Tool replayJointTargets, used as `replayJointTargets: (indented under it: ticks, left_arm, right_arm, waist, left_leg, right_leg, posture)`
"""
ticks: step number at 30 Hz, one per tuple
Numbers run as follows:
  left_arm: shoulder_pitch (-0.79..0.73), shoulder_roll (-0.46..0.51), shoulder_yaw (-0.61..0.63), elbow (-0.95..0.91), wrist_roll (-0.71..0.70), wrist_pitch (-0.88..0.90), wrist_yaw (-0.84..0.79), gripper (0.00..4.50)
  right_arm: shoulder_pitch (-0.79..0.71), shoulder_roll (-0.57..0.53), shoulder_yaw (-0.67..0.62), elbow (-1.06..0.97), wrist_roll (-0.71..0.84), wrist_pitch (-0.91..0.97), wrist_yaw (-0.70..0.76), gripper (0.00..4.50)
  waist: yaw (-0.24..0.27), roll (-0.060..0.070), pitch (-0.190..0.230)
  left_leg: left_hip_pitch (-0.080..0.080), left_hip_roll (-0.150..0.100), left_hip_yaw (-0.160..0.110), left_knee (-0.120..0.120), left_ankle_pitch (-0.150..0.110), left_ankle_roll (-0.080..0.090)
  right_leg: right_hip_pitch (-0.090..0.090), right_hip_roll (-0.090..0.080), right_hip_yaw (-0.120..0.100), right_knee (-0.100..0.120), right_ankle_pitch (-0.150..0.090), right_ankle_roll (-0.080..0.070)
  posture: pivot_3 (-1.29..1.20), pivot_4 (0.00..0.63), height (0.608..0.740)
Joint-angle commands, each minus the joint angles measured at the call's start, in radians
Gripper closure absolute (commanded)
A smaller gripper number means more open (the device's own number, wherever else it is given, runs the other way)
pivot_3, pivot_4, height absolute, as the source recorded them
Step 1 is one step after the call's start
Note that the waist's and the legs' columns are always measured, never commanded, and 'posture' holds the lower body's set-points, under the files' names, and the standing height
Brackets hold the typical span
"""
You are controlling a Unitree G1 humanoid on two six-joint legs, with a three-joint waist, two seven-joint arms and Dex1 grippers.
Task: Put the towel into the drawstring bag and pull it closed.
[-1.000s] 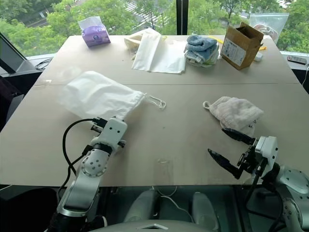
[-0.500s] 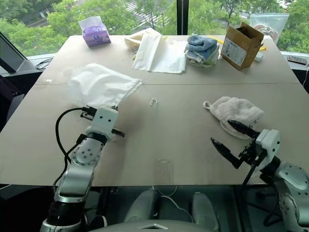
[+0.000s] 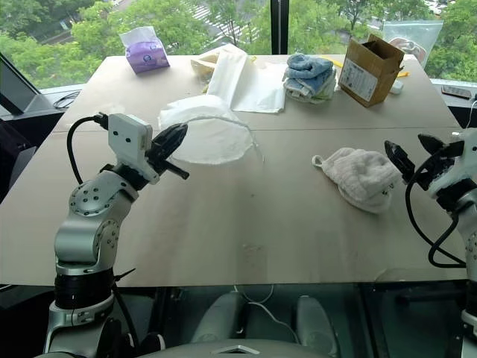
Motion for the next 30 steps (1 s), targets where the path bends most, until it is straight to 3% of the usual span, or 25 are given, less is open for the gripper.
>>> replayJointTargets:
  ticks: [1,9,15,21,30]
  left_arm:
    - [-0.044,0.011,0.022,0.004,-0.036,0.015,-0.004,4.47]
    - [-0.072,0.005,0.011,0.008,-0.057,0.035,0.012,4.47]
    - [-0.079,-0.001,0.0,0.004,-0.055,0.03,0.03,4.47]
    - [-0.057,-0.004,-0.003,-0.02,-0.057,0.038,0.049,4.47]
    - [-0.048,-0.003,-0.008,-0.019,-0.057,0.039,0.051,4.47]
  right_arm:
    - [-0.06,-0.029,-0.016,0.112,0.075,0.176,0.022,0.0]
    - [-0.13,-0.064,-0.026,0.294,0.189,0.4,0.181,0.0]
    - [-0.183,-0.039,0.051,0.431,0.018,0.218,0.178,0.0]
    - [-0.276,-0.007,-0.041,0.532,-0.007,0.008,0.172,0.0]
    - [-0.192,0.055,0.064,0.447,-0.037,0.103,0.185,0.0]
  waist:
    - [0.0,0.0,0.0]
    - [-0.002,0.0,0.0]
    - [-0.003,-0.001,0.001]
    - [-0.003,0.0,0.002]
    - [-0.002,-0.001,0.002]
  left_leg:
    - [0.0,0.0,0.0,0.0,0.0,0.0]
    - [0.0,0.0,0.004,0.0,0.0,0.0]
    - [0.0,0.0,0.005,0.001,0.0,0.0]
    - [-0.001,0.0,0.006,0.001,0.0,0.0]
    - [-0.001,0.0,0.006,0.0,0.0,0.0]
  right_leg:
    - [0.0,0.0,0.0,0.0,0.0,0.0]
    - [0.0,0.0,0.001,0.0,0.0,0.0]
    - [0.0,0.0,0.001,0.0,0.0,0.0]
    - [-0.001,0.0,0.002,0.0,0.0,0.0]
    - [-0.001,0.0,0.001,0.0,0.0,0.0]
  posture:
    - [0.0,0.15,0.74]
    - [0.0,0.15,0.74]
    - [0.0,0.15,0.74]
    - [0.0,0.15,0.74]
    - [0.0,0.15,0.74]
